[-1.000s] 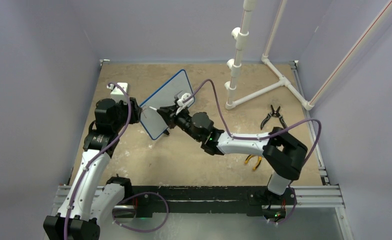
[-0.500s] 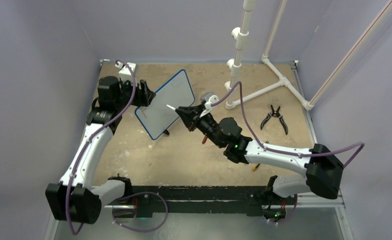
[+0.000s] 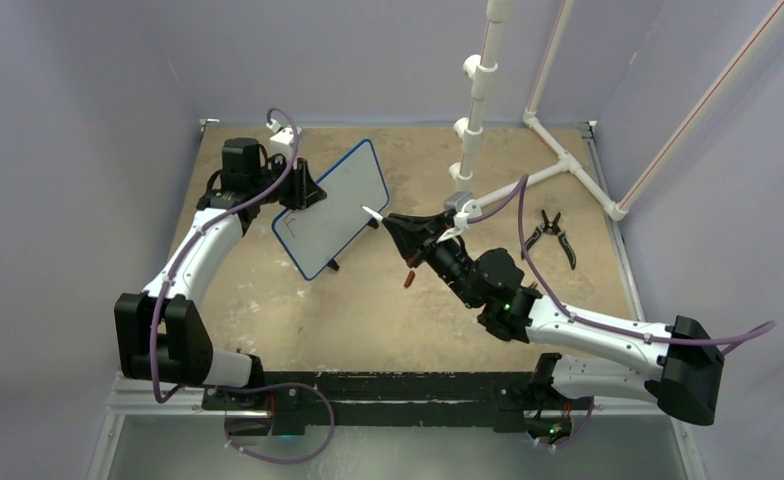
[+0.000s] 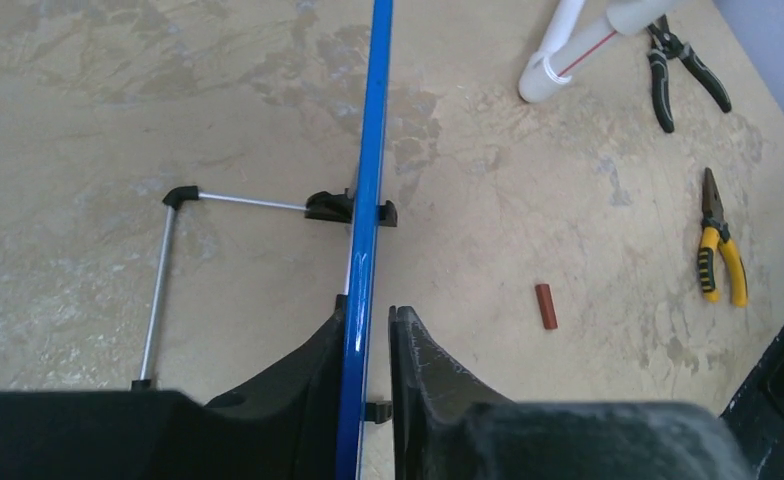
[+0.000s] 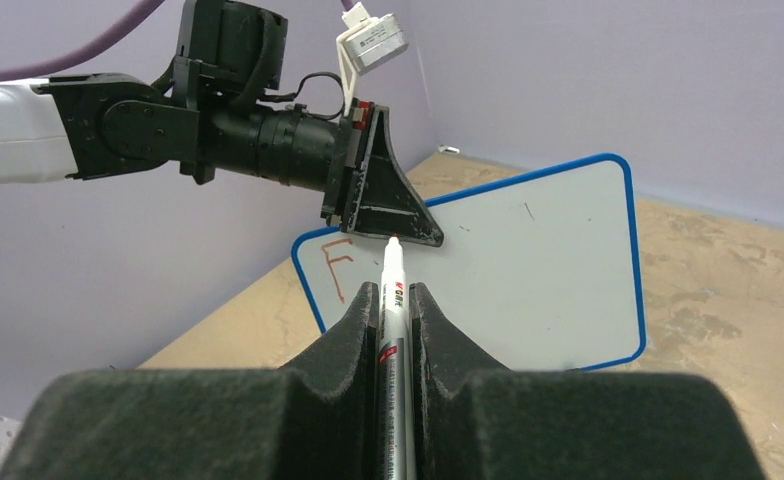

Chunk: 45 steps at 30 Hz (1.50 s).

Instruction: Write a sentence on the whiteboard

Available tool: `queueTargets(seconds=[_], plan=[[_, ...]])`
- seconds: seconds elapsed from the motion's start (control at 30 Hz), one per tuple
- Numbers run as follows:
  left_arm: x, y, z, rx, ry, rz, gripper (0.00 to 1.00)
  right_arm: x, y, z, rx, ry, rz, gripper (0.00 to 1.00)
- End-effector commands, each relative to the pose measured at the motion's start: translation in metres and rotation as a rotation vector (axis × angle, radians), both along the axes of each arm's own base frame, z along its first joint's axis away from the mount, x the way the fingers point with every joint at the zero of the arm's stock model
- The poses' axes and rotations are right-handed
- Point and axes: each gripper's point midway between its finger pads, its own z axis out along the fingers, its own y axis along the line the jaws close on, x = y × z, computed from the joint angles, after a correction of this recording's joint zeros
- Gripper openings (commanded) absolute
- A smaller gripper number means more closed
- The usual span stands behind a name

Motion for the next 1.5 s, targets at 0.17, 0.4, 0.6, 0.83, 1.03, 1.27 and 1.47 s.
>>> queueTargets(seconds=[0.17,0.4,0.6,0.83,1.03,1.27,1.47], plan=[[-0.024,-0.029,-0.005,-0.095,0.03,-0.238,0.0,0.0,-0.013,0.006,0.02,-0.009,-0.029,0.0],[-0.033,-0.045,-0.002,-0.192,0.052,-0.318,0.0,-0.001,-0.015,0.006,0.024,-0.004,-0.031,0.0],[-0.053,-0.077,-0.006,-0.21,0.084,-0.414,0.0,-0.004,-0.019,0.011,0.039,-0.013,-0.028,0.0],[-0.063,-0.106,-0.027,-0.146,0.159,-0.456,0.0,-0.01,-0.028,0.016,0.058,-0.025,-0.024,0.0],[-0.053,-0.112,-0.028,-0.139,0.183,-0.415,0.0,-0.011,-0.032,0.011,0.06,-0.011,-0.028,0.0],[-0.05,-0.115,-0.041,-0.135,0.238,-0.399,0.0,-0.011,-0.032,0.008,0.051,-0.003,-0.03,0.0],[-0.05,-0.111,-0.04,-0.091,0.226,-0.402,0.11,-0.013,-0.034,0.009,0.048,-0.009,-0.022,0.0]])
